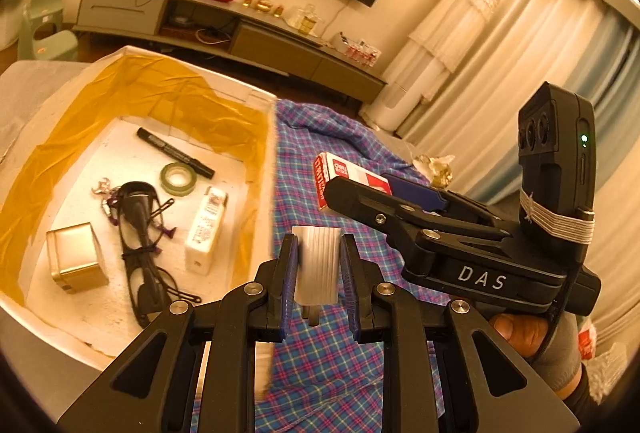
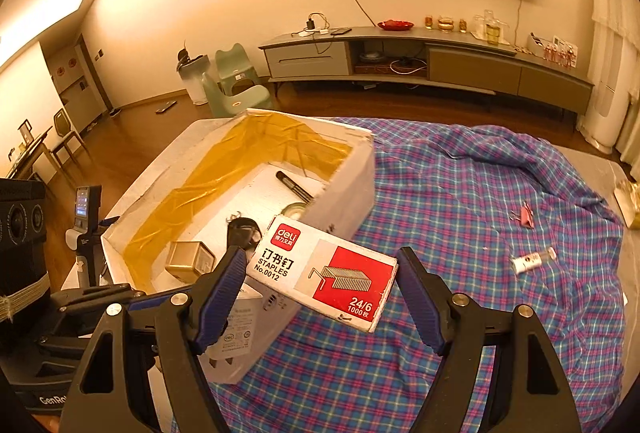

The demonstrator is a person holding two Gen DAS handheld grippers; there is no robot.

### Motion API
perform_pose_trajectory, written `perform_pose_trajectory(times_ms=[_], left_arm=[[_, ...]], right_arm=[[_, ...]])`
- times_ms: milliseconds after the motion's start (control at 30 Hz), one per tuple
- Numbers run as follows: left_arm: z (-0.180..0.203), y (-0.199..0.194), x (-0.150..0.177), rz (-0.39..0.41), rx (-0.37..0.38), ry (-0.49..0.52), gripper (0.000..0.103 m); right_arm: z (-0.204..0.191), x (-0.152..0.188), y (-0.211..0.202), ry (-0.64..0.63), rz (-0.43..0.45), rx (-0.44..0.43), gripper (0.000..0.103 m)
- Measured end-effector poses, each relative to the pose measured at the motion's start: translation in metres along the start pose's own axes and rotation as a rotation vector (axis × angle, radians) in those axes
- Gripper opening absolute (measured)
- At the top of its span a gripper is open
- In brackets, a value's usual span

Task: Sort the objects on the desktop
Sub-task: 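Carry the charger with the left tool while the right tool carries the staple box to the box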

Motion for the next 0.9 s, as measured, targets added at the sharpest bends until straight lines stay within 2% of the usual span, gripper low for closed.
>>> perform_pose_trajectory(times_ms=[267,500,667,900], left_arm=[[-0.021,-0.011,0.000,0.016,0.019,-0.062,0.021],[-0.033,-0.026,-0.004,0.054,0.087,-0.120,0.020],[-0.049,-0.043,-0.010,0.093,0.055,-0.148,0.020],[-0.083,-0.043,-0.006,0.068,-0.027,-0.189,0.020]], right_arm=[[-0.028,-0.009,0.012,-0.046,-0.009,-0.004,0.077],[-0.044,-0.017,0.019,-0.057,-0.009,-0.015,0.077],[-0.056,-0.021,0.020,-0.059,-0.019,-0.037,0.077],[-0.078,-0.022,0.039,-0.135,-0.056,-0.021,0.077]])
Point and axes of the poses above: each gripper's, at about its wrist camera, not at the fingertips, and y roughly the way its jaws point, z to its right, x to its underside, the point moved 4 cm from there along y, roughly the way its jaws point, and after that the axes turned 15 degrees about y, right-handed, at the moved point
